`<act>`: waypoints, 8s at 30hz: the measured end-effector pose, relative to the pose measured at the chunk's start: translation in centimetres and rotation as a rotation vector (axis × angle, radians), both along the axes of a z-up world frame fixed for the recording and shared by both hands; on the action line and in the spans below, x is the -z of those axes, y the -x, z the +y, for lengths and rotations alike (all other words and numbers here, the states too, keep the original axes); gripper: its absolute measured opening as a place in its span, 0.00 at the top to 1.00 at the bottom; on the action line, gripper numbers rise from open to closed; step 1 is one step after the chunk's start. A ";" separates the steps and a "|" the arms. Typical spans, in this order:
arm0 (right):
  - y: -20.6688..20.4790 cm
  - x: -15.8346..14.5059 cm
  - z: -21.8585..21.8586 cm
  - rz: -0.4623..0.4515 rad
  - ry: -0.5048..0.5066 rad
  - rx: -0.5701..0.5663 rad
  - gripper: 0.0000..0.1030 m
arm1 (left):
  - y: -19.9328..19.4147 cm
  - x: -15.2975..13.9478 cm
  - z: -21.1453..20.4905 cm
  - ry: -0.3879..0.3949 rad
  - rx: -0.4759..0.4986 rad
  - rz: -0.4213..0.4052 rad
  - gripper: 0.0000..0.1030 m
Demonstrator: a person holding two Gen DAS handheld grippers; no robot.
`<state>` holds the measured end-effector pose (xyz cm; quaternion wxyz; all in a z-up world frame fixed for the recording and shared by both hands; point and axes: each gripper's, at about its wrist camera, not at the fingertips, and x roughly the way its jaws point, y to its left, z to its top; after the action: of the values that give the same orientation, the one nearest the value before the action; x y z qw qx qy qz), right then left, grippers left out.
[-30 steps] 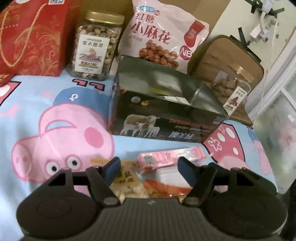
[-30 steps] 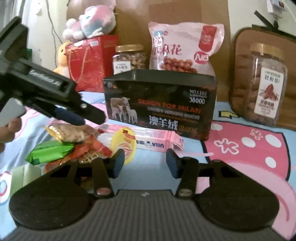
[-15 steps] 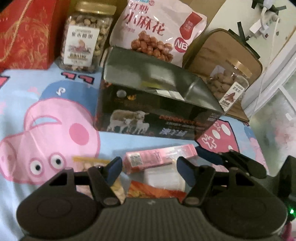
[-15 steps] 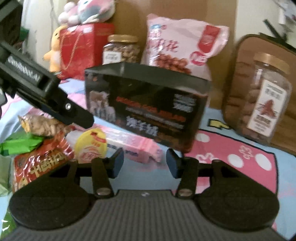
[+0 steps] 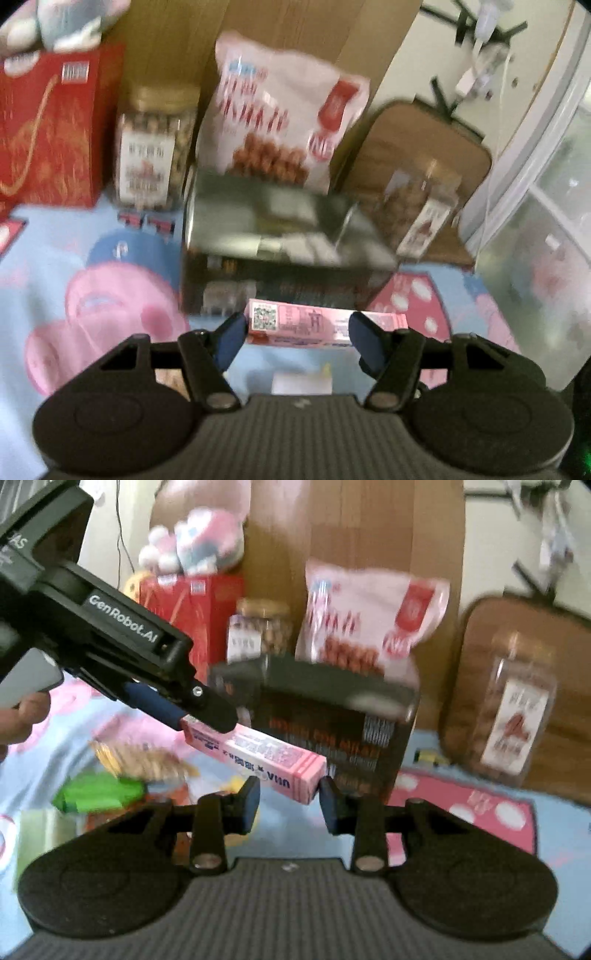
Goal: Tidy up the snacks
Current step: 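Lower the pink carton into the dark box and open the left gripper, then grasp the yellow-lidded snack cup with the left gripper, then carry the yellow-lidded cup into the dark box and release it, then grasp the yellow peanut bag with the left gripper, then drop the yellow peanut bag into the dark box with the left gripper, then grasp the green snack packet with the left gripper, then lift the green packet over the dark box and release it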
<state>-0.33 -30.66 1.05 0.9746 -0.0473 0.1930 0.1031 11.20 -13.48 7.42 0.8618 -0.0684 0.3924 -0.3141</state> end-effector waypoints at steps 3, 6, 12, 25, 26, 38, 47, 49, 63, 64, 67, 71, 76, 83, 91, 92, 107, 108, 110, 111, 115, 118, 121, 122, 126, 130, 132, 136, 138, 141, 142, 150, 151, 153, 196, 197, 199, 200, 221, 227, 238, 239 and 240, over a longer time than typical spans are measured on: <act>-1.4 -2.0 -0.2 -0.065 -0.004 0.017 0.63 | -1.6 -1.8 -0.3 0.010 -0.017 -0.046 0.40; -3.9 -3.1 -0.6 -0.094 -0.028 0.030 0.63 | -4.0 -2.0 -0.8 0.002 -0.043 -0.064 0.40; -8.1 -2.1 -0.5 -0.044 -0.019 0.068 0.60 | -8.0 0.3 -1.9 -0.040 -0.084 -0.006 0.40; -2.4 0.1 -3.0 0.027 -0.312 0.010 0.49 | -2.9 -0.8 2.5 0.078 -0.014 -0.043 0.36; -2.1 0.6 -2.9 0.052 -0.332 -0.005 0.49 | -2.3 -0.4 2.7 0.090 0.003 -0.014 0.36; -1.7 4.3 -0.4 0.218 -0.367 -0.020 0.49 | -0.6 5.5 -0.3 -0.002 0.102 0.185 0.36; -2.1 5.0 -0.9 0.234 -0.401 -0.026 0.51 | 0.3 6.3 -1.9 -0.020 0.116 0.157 0.41; -2.1 5.0 -1.0 0.234 -0.406 -0.019 0.58 | 0.0 6.3 -1.8 -0.011 0.112 0.165 0.41; -2.5 5.1 -0.9 0.225 -0.412 -0.008 0.52 | 0.0 6.6 -2.3 -0.041 0.108 0.151 0.47; -2.5 5.1 -0.8 0.220 -0.402 -0.003 0.56 | 0.1 6.4 -2.2 -0.035 0.106 0.153 0.47; -2.0 5.0 -0.6 0.193 -0.373 0.014 0.65 | 0.7 5.2 -1.7 -0.001 0.114 0.123 0.47; -1.1 4.4 0.2 0.115 -0.320 0.023 0.77 | 1.5 2.9 -0.7 0.108 0.180 0.099 0.52; -1.3 2.5 2.1 0.010 -0.202 0.013 0.86 | 0.8 1.3 -0.4 0.094 0.144 0.041 0.52; -1.8 3.4 -0.4 0.079 -0.202 -0.025 0.51 | -2.2 2.9 1.4 0.094 0.080 0.117 0.48; -5.8 4.9 -0.3 0.222 -0.237 -0.065 0.39 | -3.2 7.5 -1.0 0.013 0.097 0.229 0.49; -5.9 4.8 -0.2 0.222 -0.230 -0.074 0.40 | -3.0 7.7 -0.9 0.013 0.100 0.222 0.52; -7.1 -2.6 0.2 -0.088 -0.202 -0.064 0.55 | -5.5 -0.6 -0.9 0.064 0.072 -0.018 0.53; -8.4 -2.5 0.4 -0.080 -0.199 -0.059 0.55 | -6.7 -0.2 -1.1 0.055 0.055 0.001 0.53; -10.5 -2.2 0.6 -0.044 -0.199 -0.056 0.54 | -8.3 0.7 -1.4 0.036 0.025 0.029 0.53; -11.3 -1.9 0.7 -0.026 -0.201 -0.057 0.54 | -9.0 1.1 -1.5 0.025 0.015 0.035 0.53; -13.1 -0.9 1.2 0.024 -0.212 -0.052 0.52 | -10.3 2.4 -1.3 0.004 -0.015 0.049 0.49; -12.7 -0.7 1.1 0.016 -0.243 -0.037 0.48 | -9.7 2.0 -0.3 0.025 -0.014 0.030 0.47; -10.9 -1.3 0.6 -0.014 -0.277 -0.020 0.48 | -8.2 0.8 1.5 0.070 -0.018 -0.007 0.47; -10.3 -1.4 0.4 -0.020 -0.294 -0.019 0.49 | -7.7 0.3 2.5 0.087 -0.024 -0.019 0.47; -7.2 -1.2 0.2 0.005 -0.374 -0.049 0.49 | -5.5 0.7 6.4 0.093 -0.091 -0.046 0.47; -5.5 0.3 1.1 0.101 -0.402 -0.073 0.49 | -4.4 3.3 9.6 0.071 -0.156 0.033 0.47; -5.2 1.1 1.4 0.174 -0.456 -0.107 0.49 | -3.6 4.7 10.7 0.086 -0.151 0.087 0.47; -3.5 1.5 2.8 0.225 -0.463 -0.171 0.49 | -1.8 6.3 11.7 0.129 -0.111 0.130 0.47; -3.0 1.4 4.4 0.235 -0.388 -0.189 0.49 | -1.6 6.9 11.4 0.141 -0.089 0.156 0.47; -3.2 2.0 6.1 0.282 -0.329 -0.204 0.48 | -1.4 7.8 10.8 0.149 -0.064 0.189 0.47; -3.3 2.1 6.5 0.289 -0.316 -0.198 0.48 | -1.5 8.2 10.5 0.157 -0.047 0.208 0.47; -3.7 2.7 7.3 0.277 -0.298 -0.178 0.66 | -0.4 9.0 9.8 0.200 -0.019 0.220 0.68; -3.5 2.6 7.4 0.266 -0.289 -0.175 0.70 | -0.3 8.6 10.0 0.211 -0.016 0.212 0.69; -2.6 2.2 7.8 0.231 -0.274 -0.184 0.73 | 0.3 7.5 10.3 0.216 -0.010 0.173 0.69; 5.3 1.6 0.2 0.224 -0.430 0.006 0.58 | 6.0 5.8 10.8 0.179 0.017 0.035 0.61; 5.5 1.4 0.7 0.224 -0.405 0.002 0.58 | 6.4 5.9 11.2 0.182 0.015 0.037 0.61; 6.0 1.2 2.3 0.213 -0.349 -0.037 0.58 | 7.0 6.3 11.7 0.147 -0.009 0.034 0.61; 6.2 1.2 3.2 0.207 -0.295 -0.052 0.58 | 7.1 6.5 11.8 0.103 -0.037 0.027 0.61; 1.3 1.0 10.6 0.223 -0.037 -0.171 0.60 | 4.6 10.3 15.3 0.290 -0.108 0.274 0.59; 2.0 0.2 11.5 0.242 -0.172 -0.349 0.61 | 3.3 9.5 19.6 0.318 -0.232 0.237 0.59; -0.1 0.7 12.7 0.201 0.034 -0.354 0.17 | 6.0 8.7 19.9 0.309 -0.155 0.251 0.59; -0.7 0.9 12.8 0.219 0.049 -0.357 0.17 | 5.9 8.9 19.8 0.304 -0.156 0.258 0.59; -1.5 1.2 13.1 0.257 0.061 -0.354 0.17 | 5.7 9.1 19.7 0.298 -0.158 0.261 0.59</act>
<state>1.21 -17.61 -0.13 0.9068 -0.0963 0.3073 0.2719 5.47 6.24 -1.67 0.8060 -0.2656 0.4434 -0.2885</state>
